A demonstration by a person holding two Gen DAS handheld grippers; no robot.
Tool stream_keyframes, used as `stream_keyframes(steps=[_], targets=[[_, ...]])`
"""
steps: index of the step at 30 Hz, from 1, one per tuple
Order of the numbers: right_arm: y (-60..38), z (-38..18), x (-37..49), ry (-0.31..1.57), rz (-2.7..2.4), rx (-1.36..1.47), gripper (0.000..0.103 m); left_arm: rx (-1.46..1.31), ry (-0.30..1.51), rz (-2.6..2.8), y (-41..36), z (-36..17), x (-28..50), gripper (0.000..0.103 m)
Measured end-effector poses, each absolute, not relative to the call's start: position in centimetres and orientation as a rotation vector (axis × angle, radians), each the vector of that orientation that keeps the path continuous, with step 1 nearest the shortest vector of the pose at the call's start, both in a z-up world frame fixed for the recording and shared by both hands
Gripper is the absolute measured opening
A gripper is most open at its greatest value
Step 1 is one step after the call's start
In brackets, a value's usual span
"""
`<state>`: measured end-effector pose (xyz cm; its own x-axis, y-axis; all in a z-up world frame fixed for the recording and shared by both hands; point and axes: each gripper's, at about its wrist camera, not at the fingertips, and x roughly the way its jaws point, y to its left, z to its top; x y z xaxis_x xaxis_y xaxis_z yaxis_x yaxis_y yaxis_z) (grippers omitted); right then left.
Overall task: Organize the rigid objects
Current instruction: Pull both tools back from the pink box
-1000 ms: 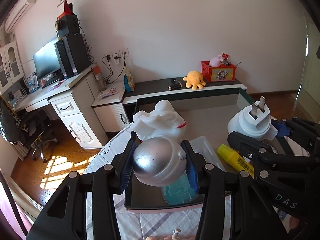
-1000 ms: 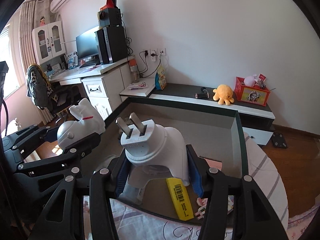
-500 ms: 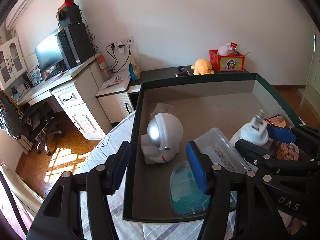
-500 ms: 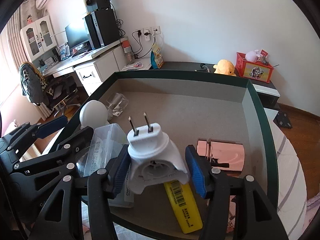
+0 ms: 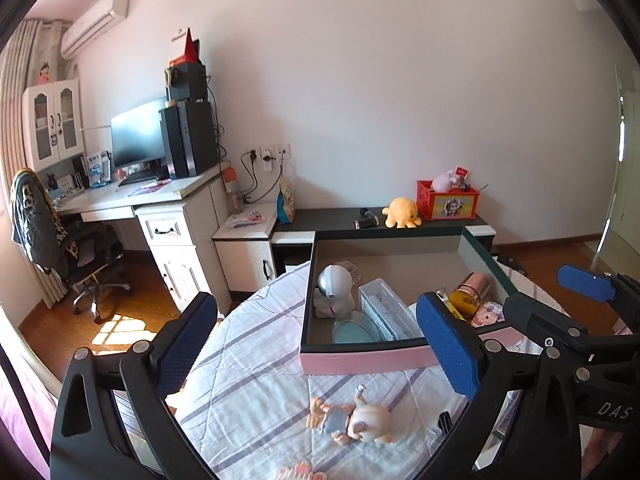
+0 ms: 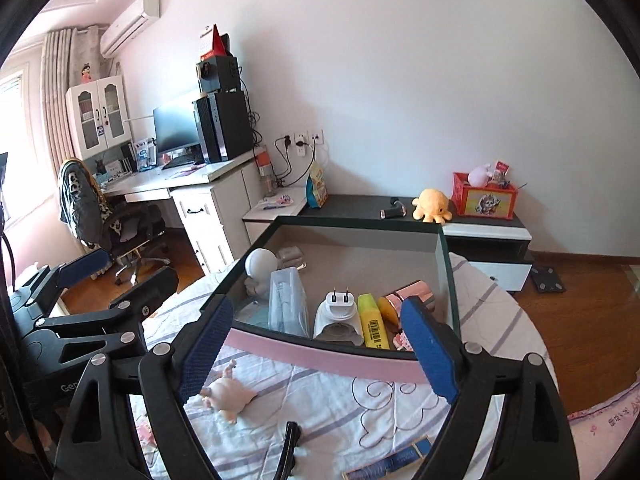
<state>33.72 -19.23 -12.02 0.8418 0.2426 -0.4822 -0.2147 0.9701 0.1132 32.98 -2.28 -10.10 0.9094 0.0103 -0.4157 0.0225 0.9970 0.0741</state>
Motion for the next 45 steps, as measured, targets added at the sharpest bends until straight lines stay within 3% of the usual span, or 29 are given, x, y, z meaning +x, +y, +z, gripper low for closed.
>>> stream_keyframes(steps=[2,4,20,45], targets=[[-19.1,-11.1,31.0,0.477,0.227,0.038,0.091,0.096,0.388,0.005,-2.2,-9.1,30.2,0.102],[-19.0,-10.4,28.4,0.439,0.197,0.026,0.103,0.094,0.346,0.016,-2.1,-8.1,27.4,0.103],[-18.7,-8.2,12.0,0.261,0.102,-0.001,0.103,0.031,0.187,0.016,-1.5,-6.7,11.8,0.103],[-18.6,-9.6,10.2,0.289,0.103,-0.009,0.103,0.048,0.227,0.023,-1.6,-8.5,11.0,0.103]])
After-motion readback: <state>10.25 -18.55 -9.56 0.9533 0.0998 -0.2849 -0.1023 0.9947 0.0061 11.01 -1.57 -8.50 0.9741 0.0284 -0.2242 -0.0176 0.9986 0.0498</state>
